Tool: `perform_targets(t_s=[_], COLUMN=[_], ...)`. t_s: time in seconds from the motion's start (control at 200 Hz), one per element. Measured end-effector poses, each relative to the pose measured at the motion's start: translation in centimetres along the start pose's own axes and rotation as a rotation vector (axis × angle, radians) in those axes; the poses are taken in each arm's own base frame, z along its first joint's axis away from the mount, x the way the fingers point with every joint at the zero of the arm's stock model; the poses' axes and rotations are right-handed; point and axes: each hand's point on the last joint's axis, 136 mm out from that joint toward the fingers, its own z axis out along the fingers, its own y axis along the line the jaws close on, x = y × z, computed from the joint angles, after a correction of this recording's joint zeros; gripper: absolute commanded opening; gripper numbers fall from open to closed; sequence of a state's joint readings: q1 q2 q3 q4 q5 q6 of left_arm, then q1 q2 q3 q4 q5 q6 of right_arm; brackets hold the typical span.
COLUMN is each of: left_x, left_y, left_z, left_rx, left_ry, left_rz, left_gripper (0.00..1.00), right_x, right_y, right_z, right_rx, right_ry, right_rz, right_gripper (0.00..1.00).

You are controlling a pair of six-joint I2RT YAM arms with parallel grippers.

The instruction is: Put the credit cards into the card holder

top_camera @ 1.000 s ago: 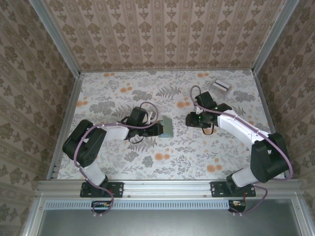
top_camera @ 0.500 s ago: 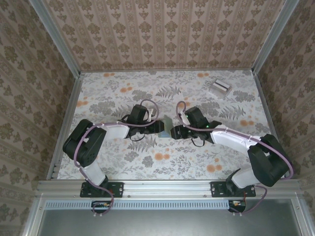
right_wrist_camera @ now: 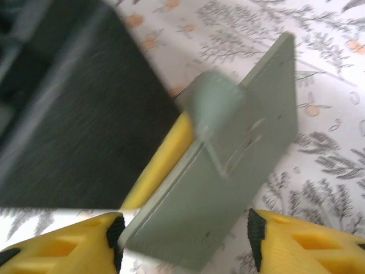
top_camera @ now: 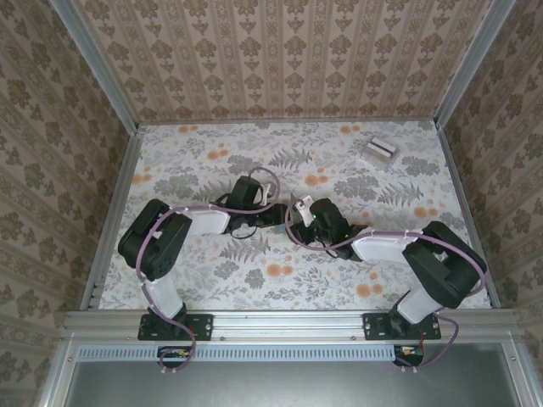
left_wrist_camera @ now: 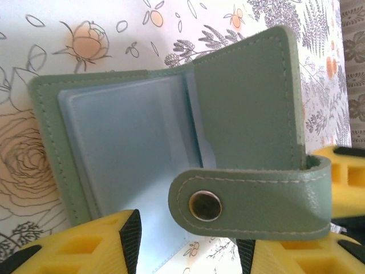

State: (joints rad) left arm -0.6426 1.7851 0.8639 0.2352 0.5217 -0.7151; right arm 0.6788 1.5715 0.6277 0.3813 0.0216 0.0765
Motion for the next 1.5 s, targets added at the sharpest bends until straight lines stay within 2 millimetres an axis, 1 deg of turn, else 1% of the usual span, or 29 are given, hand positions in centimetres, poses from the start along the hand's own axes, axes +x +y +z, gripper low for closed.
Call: perform_targets(t_s=[0.01,0.015,0.03,0.1,0.2,0.285,0.38,0.495,0.595,0.695,0.74,0.875,0.94,1.015,1.13,1.325,1.36,1.445,1.5], left_x=[0.0,0.0,0.0,0.0,-0.3,-0.7,-1.1,-1.8,-2.2,-1.9,-1.6,-0.1,0.9,1.6,1.4,1.0,0.9,0.6,0.3], left_y=[0.0,0.0,0.0,-0.1,0.1,0.3,0.5,0.6,0.6,1.1,1.4,3.3,4.7,5.9,6.0,6.0,6.0,6.1,6.2], left_z=[0.0,0.0,0.0,0.0,-0.1,-0.5,-1.4,-3.0,-4.4,-5.4,-5.4,-5.3,-5.3,-5.2,-5.2,-4.9,-4.8,-4.6,-4.5], left_rx=[0.000,0.000,0.001,0.001,-0.001,-0.002,-0.004,-0.003,-0.007,-0.030,-0.042,-0.093,-0.118,-0.143,-0.142,-0.138,-0.136,-0.124,-0.115], left_ry=[0.000,0.000,0.001,-0.002,-0.009,-0.020,-0.040,-0.077,-0.110,-0.127,-0.126,-0.102,-0.088,-0.074,-0.086,-0.085,-0.085,-0.095,-0.104], left_rz=[0.000,-0.001,0.000,-0.003,-0.012,-0.019,-0.026,-0.031,-0.028,-0.021,-0.022,-0.058,-0.098,-0.133,-0.139,-0.155,-0.166,-0.188,-0.206], left_gripper=[0.51,0.51,0.51,0.51,0.54,0.58,0.60,0.64,0.66,0.66,0.65,0.63,0.62,0.63,0.63,0.62,0.61,0.53,0.44], right_x=[-0.1,-0.1,-0.1,-0.1,-0.4,-0.8,-1.4,-1.4,-1.1,-0.9,-0.7,-0.5,-0.6,-0.6,-0.1,1.2,1.4,2.0,2.3], right_y=[-0.1,-0.2,-0.4,-1.0,-1.6,-2.0,-3.0,-3.5,-3.6,-3.5,-3.4,-3.4,-3.5,-3.7,-4.0,-3.8,-3.8,-3.7,-3.6], right_z=[0.1,0.2,0.3,0.9,1.2,1.2,1.2,1.0,0.4,0.1,0.0,-0.2,-0.1,0.3,0.9,1.5,1.6,1.8,2.0], right_rx=[0.008,0.015,0.021,0.058,0.091,0.104,0.116,0.106,0.076,0.030,0.006,-0.059,-0.091,-0.138,-0.191,-0.245,-0.250,-0.256,-0.256], right_ry=[-0.003,-0.005,-0.006,-0.014,-0.035,-0.056,-0.084,-0.099,-0.110,-0.121,-0.124,-0.139,-0.141,-0.141,-0.121,-0.061,-0.050,-0.028,-0.017], right_rz=[0.005,0.006,0.001,0.010,0.033,0.070,0.141,0.230,0.319,0.427,0.479,0.626,0.687,0.767,0.859,0.955,0.971,0.997,1.014], right_gripper=[0.48,0.45,0.43,0.27,0.17,0.11,0.07,0.05,0.05,0.03,0.03,0.02,0.01,0.00,0.00,0.00,0.00,0.00,0.00])
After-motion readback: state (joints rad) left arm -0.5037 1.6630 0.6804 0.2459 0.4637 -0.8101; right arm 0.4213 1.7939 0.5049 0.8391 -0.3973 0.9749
